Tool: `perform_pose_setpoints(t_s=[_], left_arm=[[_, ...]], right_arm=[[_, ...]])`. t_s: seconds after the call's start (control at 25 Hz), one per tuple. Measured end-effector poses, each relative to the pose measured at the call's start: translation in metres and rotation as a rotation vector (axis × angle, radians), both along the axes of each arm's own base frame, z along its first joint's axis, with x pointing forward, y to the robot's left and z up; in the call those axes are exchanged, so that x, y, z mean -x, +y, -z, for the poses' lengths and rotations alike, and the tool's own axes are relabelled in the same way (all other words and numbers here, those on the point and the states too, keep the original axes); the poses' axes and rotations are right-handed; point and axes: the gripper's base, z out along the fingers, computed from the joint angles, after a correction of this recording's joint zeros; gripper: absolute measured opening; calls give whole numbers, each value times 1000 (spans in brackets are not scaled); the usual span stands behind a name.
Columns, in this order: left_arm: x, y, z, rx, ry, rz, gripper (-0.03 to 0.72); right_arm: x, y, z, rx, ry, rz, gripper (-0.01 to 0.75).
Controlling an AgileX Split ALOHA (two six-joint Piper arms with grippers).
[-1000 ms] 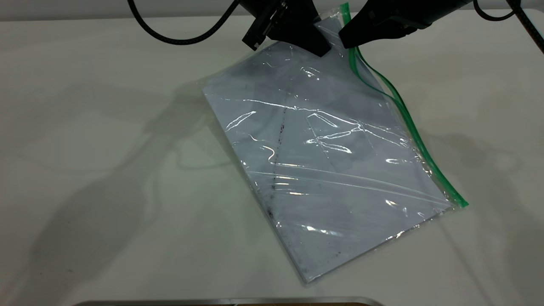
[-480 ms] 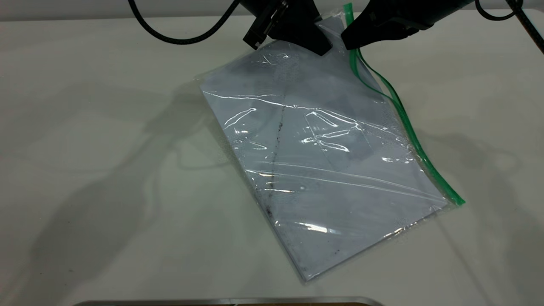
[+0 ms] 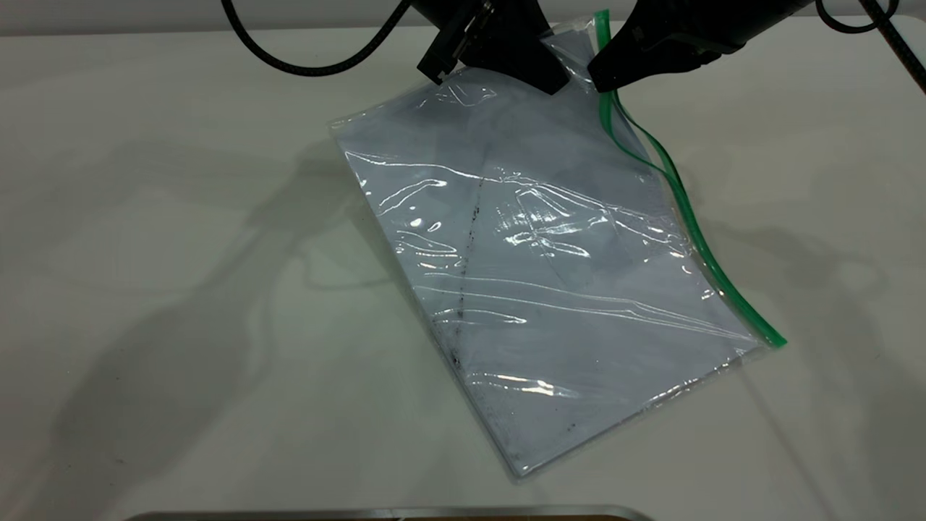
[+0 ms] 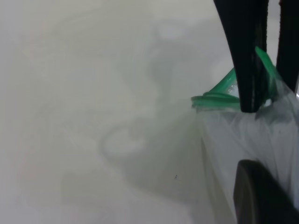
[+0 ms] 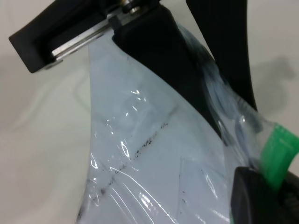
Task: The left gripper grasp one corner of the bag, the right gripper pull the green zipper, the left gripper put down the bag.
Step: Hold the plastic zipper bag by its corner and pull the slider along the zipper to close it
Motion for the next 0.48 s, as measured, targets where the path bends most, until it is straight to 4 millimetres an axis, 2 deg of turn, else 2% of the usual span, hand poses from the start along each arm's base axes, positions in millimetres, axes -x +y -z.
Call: perform_pose_setpoints(t_s=[0.48], left_arm=[[-3, 5, -2, 21, 15, -13, 53]], right_arm=[[0, 0, 0, 7, 2, 8, 63]])
